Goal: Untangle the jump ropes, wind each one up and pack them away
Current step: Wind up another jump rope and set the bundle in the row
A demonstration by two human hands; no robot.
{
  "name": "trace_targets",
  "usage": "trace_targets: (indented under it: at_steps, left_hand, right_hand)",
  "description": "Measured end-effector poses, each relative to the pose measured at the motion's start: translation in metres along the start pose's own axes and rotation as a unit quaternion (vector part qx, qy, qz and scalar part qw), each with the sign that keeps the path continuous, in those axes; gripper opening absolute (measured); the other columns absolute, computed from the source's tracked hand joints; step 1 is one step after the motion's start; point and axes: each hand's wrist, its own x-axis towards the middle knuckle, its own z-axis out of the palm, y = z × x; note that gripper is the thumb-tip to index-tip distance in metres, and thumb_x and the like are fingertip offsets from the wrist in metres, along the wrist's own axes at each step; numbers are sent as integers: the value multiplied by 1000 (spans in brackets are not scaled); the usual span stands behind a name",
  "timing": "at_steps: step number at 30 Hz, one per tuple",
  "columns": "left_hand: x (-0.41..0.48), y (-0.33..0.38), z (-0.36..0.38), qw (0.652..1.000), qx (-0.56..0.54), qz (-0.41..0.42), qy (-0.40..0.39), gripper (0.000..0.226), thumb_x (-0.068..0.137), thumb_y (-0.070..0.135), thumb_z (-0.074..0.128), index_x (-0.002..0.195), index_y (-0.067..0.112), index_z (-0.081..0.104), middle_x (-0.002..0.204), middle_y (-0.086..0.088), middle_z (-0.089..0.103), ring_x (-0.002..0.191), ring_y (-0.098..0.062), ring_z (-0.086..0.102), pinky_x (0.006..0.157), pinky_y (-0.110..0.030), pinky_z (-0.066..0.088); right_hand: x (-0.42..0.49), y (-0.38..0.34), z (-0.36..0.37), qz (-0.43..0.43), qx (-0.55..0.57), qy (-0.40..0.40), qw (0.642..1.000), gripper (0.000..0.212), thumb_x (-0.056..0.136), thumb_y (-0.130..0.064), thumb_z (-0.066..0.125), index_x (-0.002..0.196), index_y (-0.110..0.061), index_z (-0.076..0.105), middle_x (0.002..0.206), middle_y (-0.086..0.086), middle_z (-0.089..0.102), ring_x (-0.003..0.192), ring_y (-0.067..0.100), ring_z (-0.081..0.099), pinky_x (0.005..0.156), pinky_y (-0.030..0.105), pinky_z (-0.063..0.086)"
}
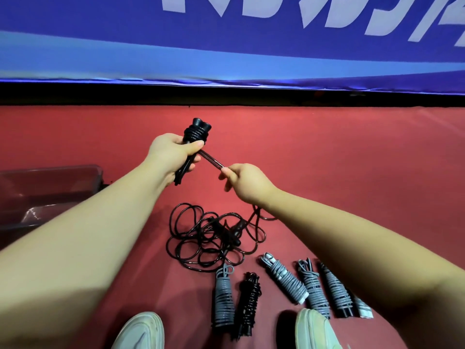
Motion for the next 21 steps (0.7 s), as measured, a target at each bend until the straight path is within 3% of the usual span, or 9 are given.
trace_targets:
  at_steps: [2, 4, 5, 9, 12, 17, 21]
  left_hand:
    - [-1, -1, 2, 1000, 0, 2, 1, 17, 87, 7, 66, 100, 5, 55, 82, -8, 60, 65, -12, 60, 51, -21, 52]
    - [-1, 0, 1, 1000, -15, -15, -11, 20, 86, 6, 66, 103, 4, 55, 83, -8, 61, 66, -12, 61, 50, -21, 52]
    - [-2, 1, -1, 999, -22, -27, -25, 20, 86, 6, 66, 103, 4, 56, 82, -9, 61, 66, -13, 62, 50, -21, 53]
    - [-6, 2, -5, 990, -61, -76, -102, 16, 85, -1, 62, 100, 3, 60, 79, -11, 62, 57, -10, 65, 52, -22, 55]
    - [-9, 4, -9, 980, -71, -80, -167, 21, 86, -8, 56, 103, 2, 62, 86, -10, 62, 67, -11, 66, 60, -23, 57]
    - [-11, -2, -7, 981, -18, -57, -184, 35, 88, -4, 56, 122, 4, 58, 95, -11, 65, 72, -12, 67, 63, -22, 58]
    - [-13, -15, -10, 976, 82, -31, -201, 45, 93, 6, 55, 134, 23, 47, 87, -9, 67, 67, -13, 61, 55, -22, 54]
  right_hand:
    - [3, -2, -1, 19, 5, -4, 1000, 36, 101, -29, 36, 104, -10, 67, 78, 4, 61, 62, 18, 48, 62, 28, 37]
    - [4, -1, -3, 36, 41, 10, 998, 35, 101, -27, 38, 105, -10, 68, 79, 4, 57, 68, 20, 50, 64, 27, 36]
    - [3, 0, -5, 47, 66, 19, 997, 34, 101, -27, 39, 105, -11, 68, 77, 3, 56, 71, 20, 50, 65, 27, 36]
    - [0, 8, -10, 86, 133, 23, 987, 33, 101, -26, 37, 101, -13, 68, 60, -5, 39, 52, 10, 33, 51, 25, 25]
    - [-1, 12, -12, 93, 133, 14, 987, 35, 101, -27, 37, 85, -15, 65, 57, -3, 35, 47, 12, 29, 48, 25, 24]
    - [-1, 17, -16, 118, 167, -5, 979, 38, 101, -26, 37, 68, -17, 55, 57, -1, 32, 46, 13, 26, 41, 22, 22]
    - [-8, 22, -20, 121, 217, -33, 968, 36, 101, -25, 37, 70, -16, 52, 59, -2, 32, 46, 10, 24, 38, 19, 19]
